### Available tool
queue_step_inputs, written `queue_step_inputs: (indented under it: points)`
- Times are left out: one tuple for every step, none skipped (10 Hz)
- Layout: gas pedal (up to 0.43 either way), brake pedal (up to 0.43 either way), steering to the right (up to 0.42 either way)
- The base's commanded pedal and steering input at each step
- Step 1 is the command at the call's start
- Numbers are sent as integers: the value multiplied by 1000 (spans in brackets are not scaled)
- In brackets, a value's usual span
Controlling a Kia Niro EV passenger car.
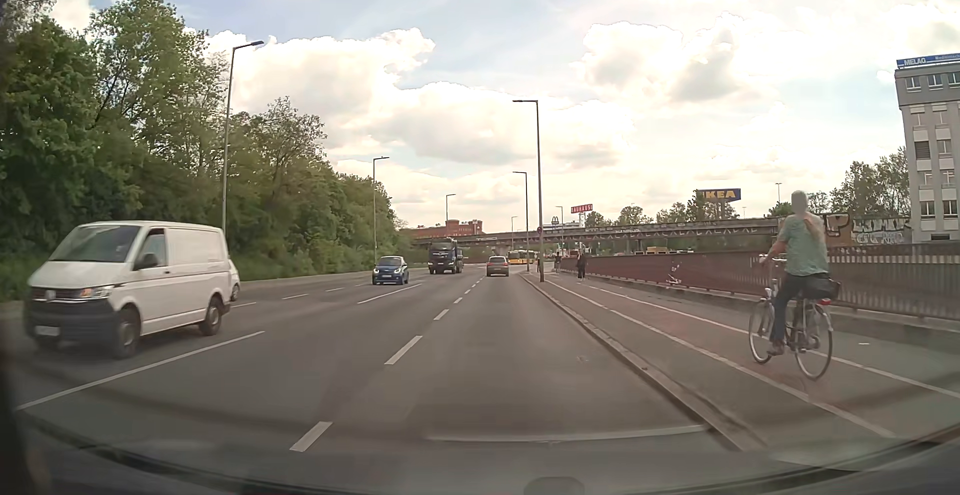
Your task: Follow the waypoints while adhering to traffic rules and regulations
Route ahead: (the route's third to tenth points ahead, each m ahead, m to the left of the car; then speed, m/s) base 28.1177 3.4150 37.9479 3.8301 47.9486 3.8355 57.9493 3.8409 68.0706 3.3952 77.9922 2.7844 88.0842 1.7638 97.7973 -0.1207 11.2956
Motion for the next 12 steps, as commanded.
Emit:
queue_step_inputs:
  points:
    - [177, 18, 0]
    - [177, 18, 0]
    - [177, 18, -2]
    - [169, 18, -4]
    - [169, 18, -5]
    - [169, 18, -8]
    - [169, 18, -12]
    - [169, 18, -13]
    - [169, 18, -12]
    - [169, 18, -12]
    - [169, 18, -8]
    - [169, 18, -5]
